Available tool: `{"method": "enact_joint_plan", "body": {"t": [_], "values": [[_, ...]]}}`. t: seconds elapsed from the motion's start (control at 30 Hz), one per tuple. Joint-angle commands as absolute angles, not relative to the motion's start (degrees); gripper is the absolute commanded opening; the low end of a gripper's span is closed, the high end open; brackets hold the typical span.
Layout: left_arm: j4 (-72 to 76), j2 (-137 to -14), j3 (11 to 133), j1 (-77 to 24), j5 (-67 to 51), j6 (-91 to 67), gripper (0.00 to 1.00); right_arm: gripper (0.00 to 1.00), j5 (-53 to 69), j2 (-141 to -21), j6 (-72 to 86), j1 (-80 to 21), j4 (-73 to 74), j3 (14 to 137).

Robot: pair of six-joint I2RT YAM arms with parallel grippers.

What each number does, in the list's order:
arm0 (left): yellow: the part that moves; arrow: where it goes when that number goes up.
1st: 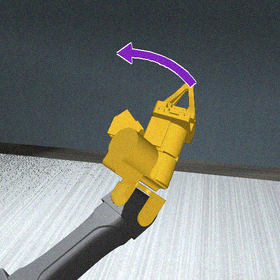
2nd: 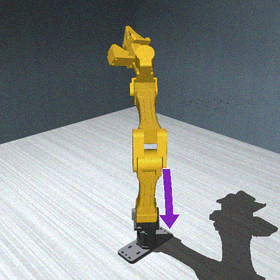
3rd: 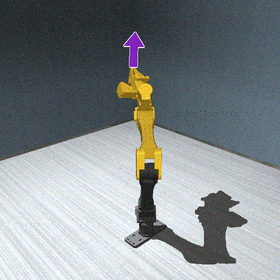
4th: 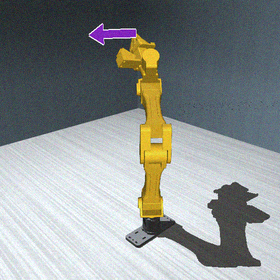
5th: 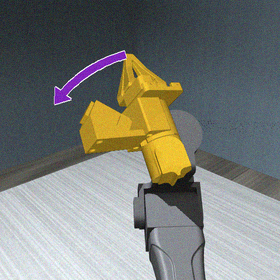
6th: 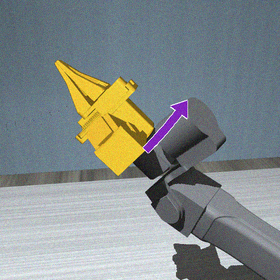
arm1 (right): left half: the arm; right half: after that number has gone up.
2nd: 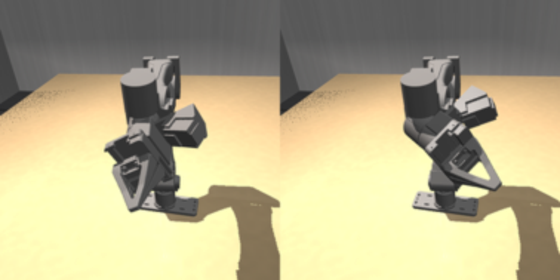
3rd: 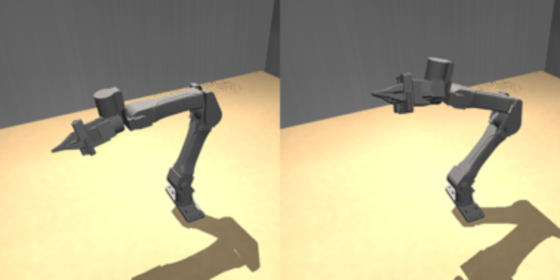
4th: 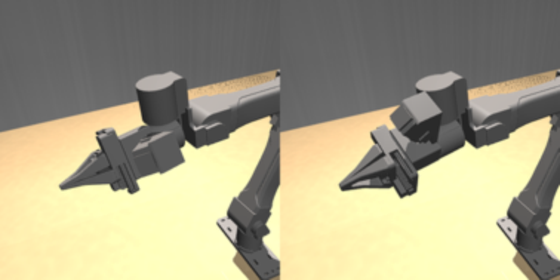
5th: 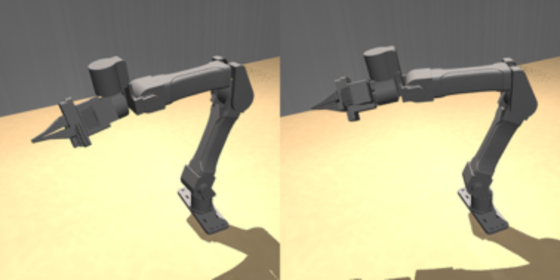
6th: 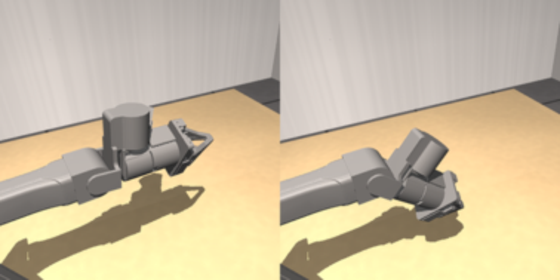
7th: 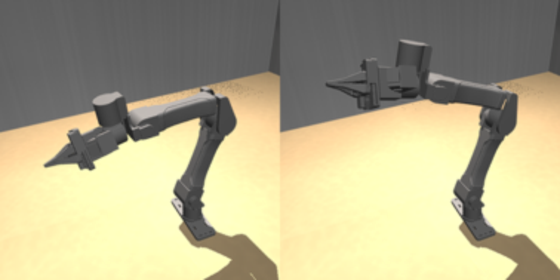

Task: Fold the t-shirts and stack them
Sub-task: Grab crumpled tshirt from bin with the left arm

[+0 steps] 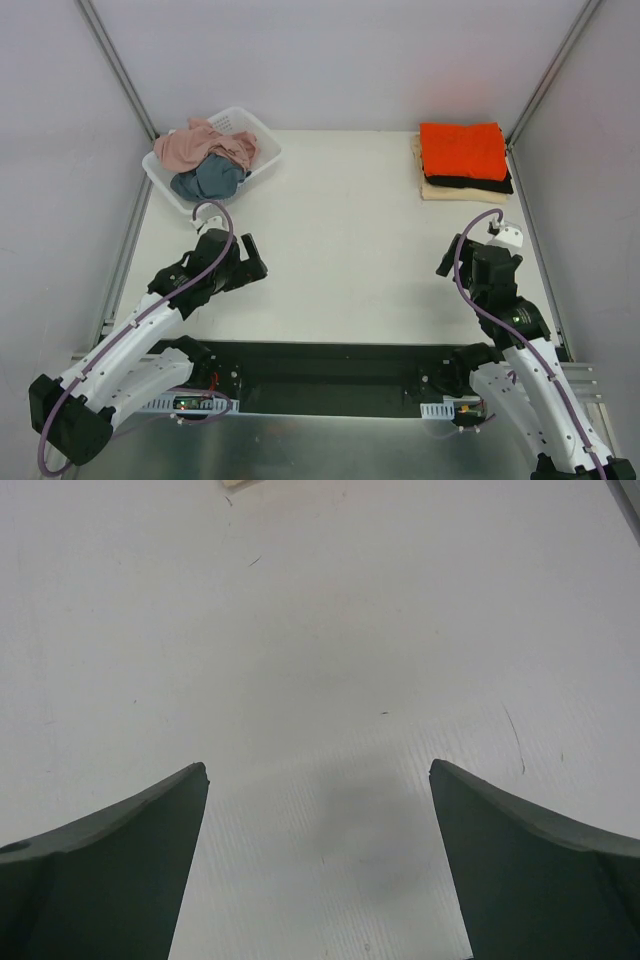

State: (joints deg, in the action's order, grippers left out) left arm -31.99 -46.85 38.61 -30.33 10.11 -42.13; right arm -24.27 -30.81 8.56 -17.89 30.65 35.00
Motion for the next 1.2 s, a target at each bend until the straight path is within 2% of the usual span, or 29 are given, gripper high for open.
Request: {"method": "enact_joint_plan", "body": {"t": [0.0, 0.33, 0.57, 0.67, 0.7, 0.8, 0.93, 1.17], "values": [[-32.4, -47.5, 39.8, -30.5, 13.3, -43.1, 0.99, 0.96, -25.4, -30.5, 9.3, -18.2, 28.6, 35.5], [-37.3, -49.0, 47.5, -30.4, 19.6, -42.8, 0.99, 0.96, -24.3, -29.2, 8.7, -18.3, 27.7, 36.1], [-37.1, -57.0, 62.8, -26.7, 28.6, -36.9, 0.99, 0.97, -22.7, -31.0, 8.2, -18.3, 25.9, 35.9], [-36.3, -64.8, 71.2, -20.1, 25.4, -34.2, 0.99, 0.97, -21.7, -32.6, 7.5, -18.2, 24.8, 35.9], [-35.8, -68.8, 73.4, -14.6, 22.7, -33.9, 0.99, 0.97, -21.9, -33.2, 7.4, -18.2, 24.8, 36.0], [-32.9, -77.8, 81.2, -9.2, 19.2, -31.3, 0.99, 0.97, -21.9, -35.6, 7.2, -18.2, 24.5, 36.6], [-32.7, -90.2, 92.7, -4.8, 12.2, -27.9, 0.99, 0.97, -20.3, -37.4, 6.9, -18.2, 24.9, 37.2], [-32.4, -111.1, 114.9, -0.4, 10.6, -21.9, 0.99, 0.97, -20.0, -37.2, 6.8, -18.2, 24.8, 36.7]]}}
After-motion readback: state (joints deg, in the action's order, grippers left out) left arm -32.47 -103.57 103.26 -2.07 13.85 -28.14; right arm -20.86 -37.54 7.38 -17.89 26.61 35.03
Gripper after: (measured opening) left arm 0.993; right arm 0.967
